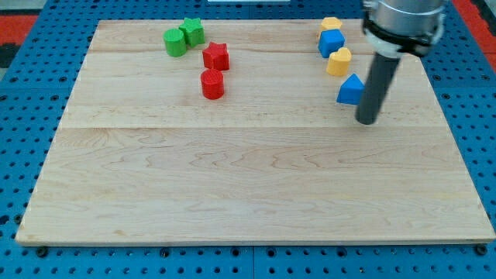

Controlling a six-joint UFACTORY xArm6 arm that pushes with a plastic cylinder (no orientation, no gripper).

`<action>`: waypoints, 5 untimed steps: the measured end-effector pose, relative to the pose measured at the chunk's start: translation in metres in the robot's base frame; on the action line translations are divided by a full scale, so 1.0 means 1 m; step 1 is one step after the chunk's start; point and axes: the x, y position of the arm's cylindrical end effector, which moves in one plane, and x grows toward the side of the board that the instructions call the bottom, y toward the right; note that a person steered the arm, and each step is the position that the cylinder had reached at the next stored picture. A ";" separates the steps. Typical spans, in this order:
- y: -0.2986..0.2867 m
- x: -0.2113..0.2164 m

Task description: Move blue triangle below yellow heart

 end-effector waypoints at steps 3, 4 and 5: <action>-0.021 -0.051; -0.021 -0.047; -0.019 -0.049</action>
